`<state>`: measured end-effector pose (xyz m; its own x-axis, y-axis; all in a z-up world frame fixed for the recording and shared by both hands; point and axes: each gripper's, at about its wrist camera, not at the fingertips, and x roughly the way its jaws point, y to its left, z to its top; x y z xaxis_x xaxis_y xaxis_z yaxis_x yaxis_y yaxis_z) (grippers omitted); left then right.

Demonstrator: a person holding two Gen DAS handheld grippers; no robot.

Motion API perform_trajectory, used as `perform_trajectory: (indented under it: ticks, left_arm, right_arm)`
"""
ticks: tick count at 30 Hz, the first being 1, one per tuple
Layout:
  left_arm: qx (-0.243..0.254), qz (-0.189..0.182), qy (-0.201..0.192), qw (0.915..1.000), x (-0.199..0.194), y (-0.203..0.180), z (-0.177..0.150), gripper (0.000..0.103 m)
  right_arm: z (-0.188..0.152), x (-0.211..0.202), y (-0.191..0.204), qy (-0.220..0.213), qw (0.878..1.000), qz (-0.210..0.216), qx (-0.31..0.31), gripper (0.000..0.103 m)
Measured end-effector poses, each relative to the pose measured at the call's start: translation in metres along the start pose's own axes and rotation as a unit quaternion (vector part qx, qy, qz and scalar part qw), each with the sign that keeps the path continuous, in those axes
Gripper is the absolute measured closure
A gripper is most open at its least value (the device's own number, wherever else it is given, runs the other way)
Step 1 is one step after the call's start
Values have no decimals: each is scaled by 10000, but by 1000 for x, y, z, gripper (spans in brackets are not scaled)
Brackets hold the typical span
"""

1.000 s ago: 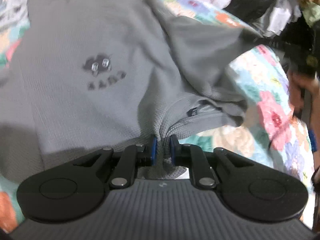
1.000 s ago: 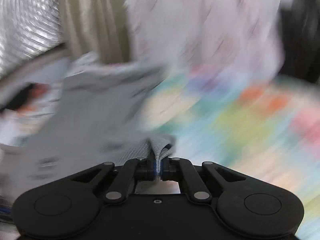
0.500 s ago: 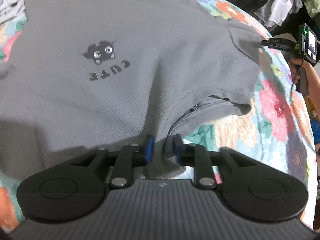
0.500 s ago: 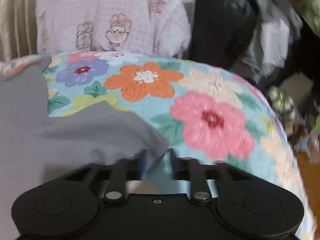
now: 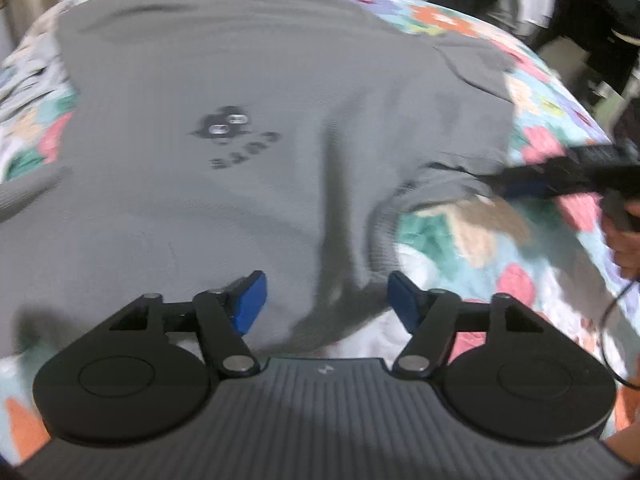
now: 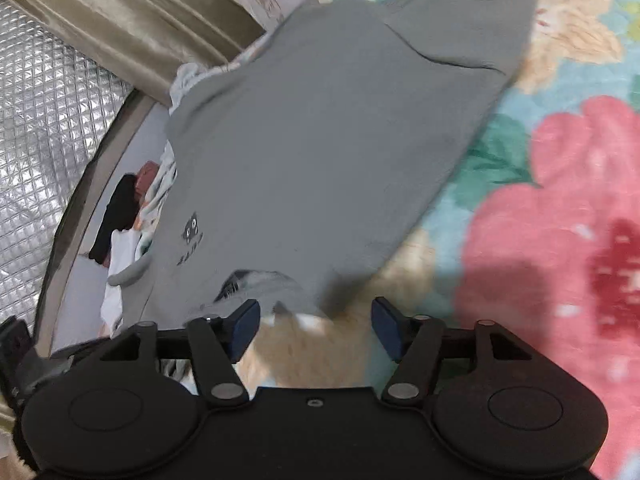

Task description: Fold clothes

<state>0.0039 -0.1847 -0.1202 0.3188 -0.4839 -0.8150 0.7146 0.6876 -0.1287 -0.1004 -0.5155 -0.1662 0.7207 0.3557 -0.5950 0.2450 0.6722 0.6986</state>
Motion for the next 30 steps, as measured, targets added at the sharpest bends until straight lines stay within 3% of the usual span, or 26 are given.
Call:
perform_trajectory:
  ticks: [1,3,4,5,8,11,13,17,19,20,21,23,26,30]
  left_arm:
    - [73,-25,5,10000,6,-3,0,40]
    - [-58,-45,191,9998,20,-4,3,87]
    - [-225,-70,284,9993,24,-2,5,88]
    - [-379,-99,300,9988,21,0,7,95]
    - [-495,-92,55,9987,-15,-5,10,97]
    - [-709,-316,-106,9969,-48,-7,5,97]
    - [-1050,-406,157,9935,-34,-1,-1,97]
    - [-1366,-291,673,9879,5,10,-16,89]
    - [-1416,-347,500,9881,-10,17,-18,72]
    - [-1421,-244,375,9888,-22,22,-18,56]
    - [-1440,-84,232,9893,-34,29,-18,48]
    - [-1566,370,-78,9869,-60,48,-19,44]
    - [-2381,839,-239,9673,-84,97,-25,32]
    - [-3527,1466,-139,9241,-100,167,-43,32]
  right_arm:
    - [1,5,1,-142,9999,20,87,35]
    - [6,13,1,-413,9987,60,306,36]
    - [12,17,2,-509,9982,8,328,44]
    - [17,18,7,-518,9984,-170,180,82]
    - [23,0,40,-680,9951,-395,-601,86]
    - [13,-40,70,-1011,9820,-493,-1520,87]
    - [0,-43,75,-807,9734,-921,-1934,87]
    - [-10,12,47,-249,9723,-1563,-1720,88]
    - [-17,15,50,-444,9687,-1648,-1801,87]
    - [-18,15,52,-474,9679,-1674,-1816,87]
    - [-17,14,52,-466,9682,-1690,-1786,86]
    - [-15,10,50,-439,9703,-1712,-1652,84]
    - [-14,-5,50,-511,9737,-1779,-1329,71]
    - [-21,-23,78,-1041,9616,-1990,-1579,67]
